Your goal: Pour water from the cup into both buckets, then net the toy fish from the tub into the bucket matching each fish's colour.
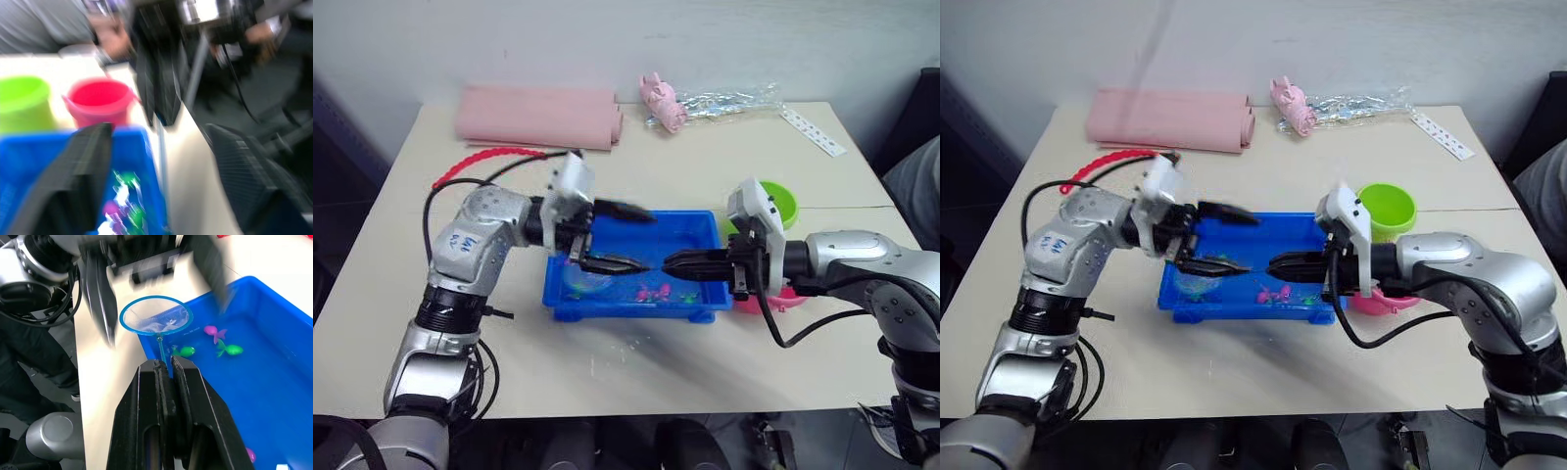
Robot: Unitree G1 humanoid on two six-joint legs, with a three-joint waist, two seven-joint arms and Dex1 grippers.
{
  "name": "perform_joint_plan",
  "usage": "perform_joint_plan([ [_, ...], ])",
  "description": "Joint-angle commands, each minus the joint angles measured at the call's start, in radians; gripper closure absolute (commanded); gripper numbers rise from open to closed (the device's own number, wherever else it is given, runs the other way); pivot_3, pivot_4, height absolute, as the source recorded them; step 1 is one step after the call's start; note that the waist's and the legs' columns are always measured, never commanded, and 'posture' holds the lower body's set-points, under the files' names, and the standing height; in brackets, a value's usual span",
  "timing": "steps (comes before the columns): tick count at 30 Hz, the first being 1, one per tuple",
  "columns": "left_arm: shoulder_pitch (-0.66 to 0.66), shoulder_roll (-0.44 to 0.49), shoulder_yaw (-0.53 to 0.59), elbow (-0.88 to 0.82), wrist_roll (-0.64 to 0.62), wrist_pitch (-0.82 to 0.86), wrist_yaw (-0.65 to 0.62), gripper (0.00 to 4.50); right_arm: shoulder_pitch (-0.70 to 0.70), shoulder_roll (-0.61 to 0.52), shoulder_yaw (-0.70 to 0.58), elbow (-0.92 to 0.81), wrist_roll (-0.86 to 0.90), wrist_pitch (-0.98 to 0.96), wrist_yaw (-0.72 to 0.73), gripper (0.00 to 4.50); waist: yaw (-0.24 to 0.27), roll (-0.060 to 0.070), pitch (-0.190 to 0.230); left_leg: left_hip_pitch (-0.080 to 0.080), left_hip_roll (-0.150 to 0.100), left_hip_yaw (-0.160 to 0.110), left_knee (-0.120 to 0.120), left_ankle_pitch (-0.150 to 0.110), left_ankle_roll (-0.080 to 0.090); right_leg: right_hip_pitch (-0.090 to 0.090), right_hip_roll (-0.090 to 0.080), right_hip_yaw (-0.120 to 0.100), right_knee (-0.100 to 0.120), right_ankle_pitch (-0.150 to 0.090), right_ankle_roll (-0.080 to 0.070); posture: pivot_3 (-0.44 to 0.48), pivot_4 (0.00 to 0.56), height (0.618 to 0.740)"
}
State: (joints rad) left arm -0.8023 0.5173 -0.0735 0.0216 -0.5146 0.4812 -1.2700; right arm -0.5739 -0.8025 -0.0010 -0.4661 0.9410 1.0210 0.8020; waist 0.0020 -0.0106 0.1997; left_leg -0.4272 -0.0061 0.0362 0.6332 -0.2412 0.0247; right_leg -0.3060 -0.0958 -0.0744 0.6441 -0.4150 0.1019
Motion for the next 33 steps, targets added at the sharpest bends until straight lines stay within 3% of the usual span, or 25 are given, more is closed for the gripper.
perform_joint_plan([
  [1, -0.022, 0.025, 0.128, 0.001, -0.086, 0.025, 0.034, 0.03, 0.058, -0.077, -0.088, -0.034, -0.049, -0.059, 0.029, 4.5, 0.0, 0.0, 0.0, 0.0, 0.0, 0.0, 0.0, 0.0, 0.0, 0.0, 0.0, 0.0, 0.0, 0.0, 0.0, 0.0, 0.15, 0.74],
  [6, 0.074, 0.143, 0.221, 0.042, -0.071, -0.009, 0.004, 0.03, 0.142, -0.178, -0.15, -0.003, -0.181, -0.191, 0.078, 4.5, -0.009, 0.0, 0.0, 0.001, 0.0, 0.001, -0.001, 0.0, 0.0, 0.0, 0.0, 0.0, 0.0, 0.0, 0.0, 0.0, 0.15, 0.74],
  [9, 0.162, 0.213, 0.244, 0.101, -0.013, -0.119, -0.024, 0.03, 0.17, -0.231, -0.156, 0.023, -0.298, -0.325, 0.12, 4.5, -0.008, 0.0, 0.0, 0.004, 0.0, 0.002, -0.003, 0.0, 0.0, 0.0, 0.0, 0.002, 0.0, 0.0, 0.0, 0.0, 0.15, 0.74],
  [12, 0.246, 0.244, 0.249, 0.151, 0.032, -0.199, -0.026, 0.03, 0.155, -0.325, -0.037, 0.051, -0.545, -0.531, 0.151, 4.5, -0.005, 0.001, 0.001, 0.004, 0.0, 0.002, -0.003, 0.0, -0.001, 0.0, 0.0, 0.002, 0.001, 0.0, 0.0, 0.0, 0.15, 0.74],
  [17, 0.344, 0.216, 0.209, 0.115, 0.059, -0.261, -0.018, 0.03, 0.055, -0.317, 0.092, 0.077, -0.695, -0.59, 0.154, 4.5, -0.003, 0.001, 0.001, 0.004, 0.0, 0.002, -0.001, 0.0, -0.001, 0.0, -0.001, 0.003, 0.0, 0.0, 0.0, 0.0, 0.15, 0.74],
  [22, 0.37, 0.204, 0.199, 0.058, 0.043, -0.179, 0.048, 0.03, -0.058, -0.327, 0.204, 0.16, -0.915, -0.775, 0.182, 4.5, -0.006, 0.001, 0.001, 0.004, 0.0, 0.002, 0.0, 0.0, -0.001, -0.001, -0.001, 0.004, 0.0, 0.0, 0.0, 0.0, 0.15, 0.74],
  [33, 0.346, 0.169, 0.133, 0.024, 0.045, -0.161, 0.039, 0.03, -0.12, -0.293, 0.272, 0.191, -1.11, -0.906, 0.241, 4.5, -0.006, 0.001, 0.001, 0.004, 0.0, 0.002, -0.002, 0.001, -0.001, -0.001, 0.0, 0.003, 0.003, 0.0, 0.0, 0.0, 0.15, 0.74],
])
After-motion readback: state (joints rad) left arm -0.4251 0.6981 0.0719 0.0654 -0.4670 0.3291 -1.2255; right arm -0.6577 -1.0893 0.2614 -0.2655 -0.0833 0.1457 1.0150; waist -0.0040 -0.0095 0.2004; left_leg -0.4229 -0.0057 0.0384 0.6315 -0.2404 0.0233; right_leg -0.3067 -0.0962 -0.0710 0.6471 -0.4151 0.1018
